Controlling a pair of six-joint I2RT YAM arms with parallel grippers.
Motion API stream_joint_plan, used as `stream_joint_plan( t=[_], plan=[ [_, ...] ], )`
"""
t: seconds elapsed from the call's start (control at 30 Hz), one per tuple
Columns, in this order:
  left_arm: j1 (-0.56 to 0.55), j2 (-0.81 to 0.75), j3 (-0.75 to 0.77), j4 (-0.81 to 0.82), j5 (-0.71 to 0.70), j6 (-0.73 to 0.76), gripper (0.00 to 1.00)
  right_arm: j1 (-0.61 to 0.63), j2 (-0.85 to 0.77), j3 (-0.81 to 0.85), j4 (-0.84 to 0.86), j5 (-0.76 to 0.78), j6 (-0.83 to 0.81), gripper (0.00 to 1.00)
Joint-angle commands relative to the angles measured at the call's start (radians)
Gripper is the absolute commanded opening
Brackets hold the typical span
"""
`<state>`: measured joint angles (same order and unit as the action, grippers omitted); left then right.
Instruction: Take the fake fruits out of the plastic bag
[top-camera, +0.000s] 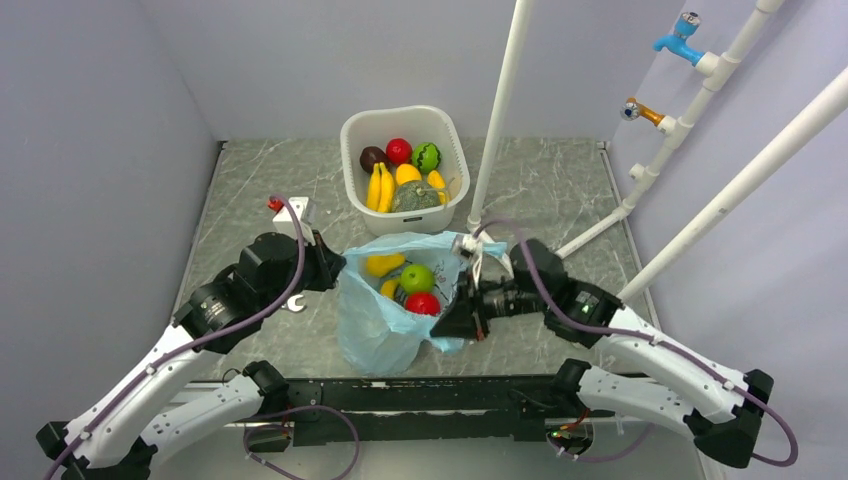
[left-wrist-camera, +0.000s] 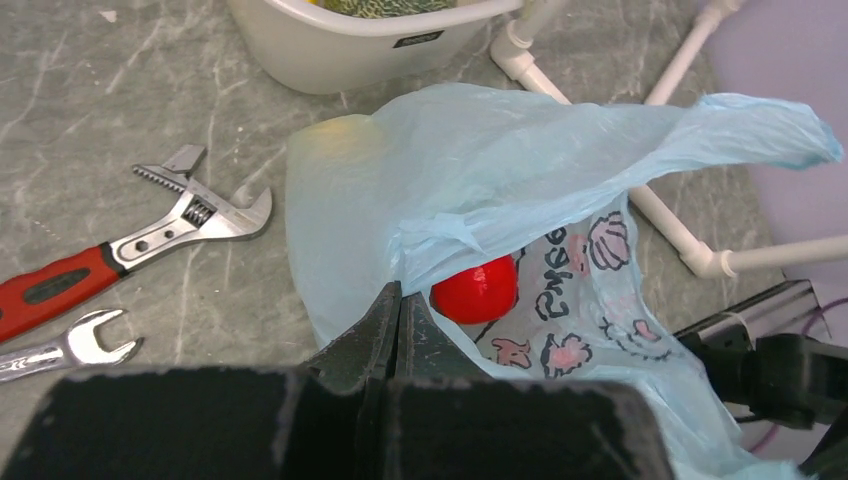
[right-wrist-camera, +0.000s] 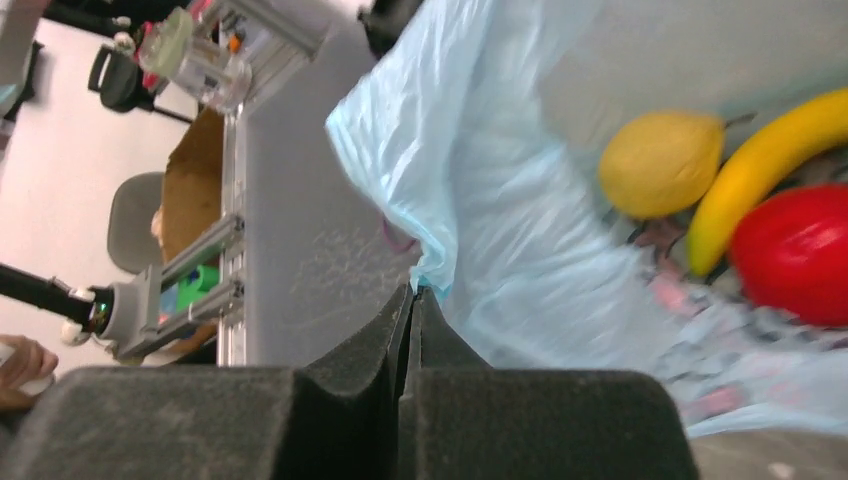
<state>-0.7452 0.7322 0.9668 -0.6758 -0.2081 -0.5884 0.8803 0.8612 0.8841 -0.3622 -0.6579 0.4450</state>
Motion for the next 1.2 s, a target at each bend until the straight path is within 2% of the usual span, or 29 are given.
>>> stream_joint_plan(
  t=[0.0,0.17,0.23,0.4,0.53,0.73,0.87,0.97,1.17],
  plan=[
    [0.004,0.007,0.037,0.016,-0.069,0.018,0.00,0.153,-0.018,-0.151,0.061,0.133,0.105,0.00],
    [0.003,0.022,0.038,0.050,-0.045,0.025,0.00,0.388,0.069,-0.272,0.242,0.356,0.169,0.00],
    [0.004,0.031,0.054,0.037,-0.041,0.024,0.00,0.448,0.130,-0.294,0.323,0.395,0.177,0.00],
    [0.005,0.012,0.060,0.039,-0.030,0.042,0.00,0.564,0.304,-0.216,0.330,0.408,0.113,0.00],
    [0.005,-0.006,0.056,0.038,-0.013,0.043,0.00,0.630,0.448,-0.186,0.398,0.342,0.067,0.00],
    [0.005,-0.026,0.018,0.054,0.006,0.048,0.00,0.687,0.662,-0.125,0.473,0.320,0.052,0.00],
    [0.004,-0.019,-0.010,0.034,-0.010,0.075,0.00,0.697,0.684,-0.066,0.454,0.304,0.055,0.20],
    [0.005,-0.023,-0.027,0.003,-0.004,0.103,0.00,0.702,0.604,-0.062,0.441,0.316,0.047,0.34],
    [0.004,-0.075,-0.083,0.011,0.043,0.127,0.00,0.702,0.399,-0.031,0.243,0.406,-0.014,0.59]
  ],
)
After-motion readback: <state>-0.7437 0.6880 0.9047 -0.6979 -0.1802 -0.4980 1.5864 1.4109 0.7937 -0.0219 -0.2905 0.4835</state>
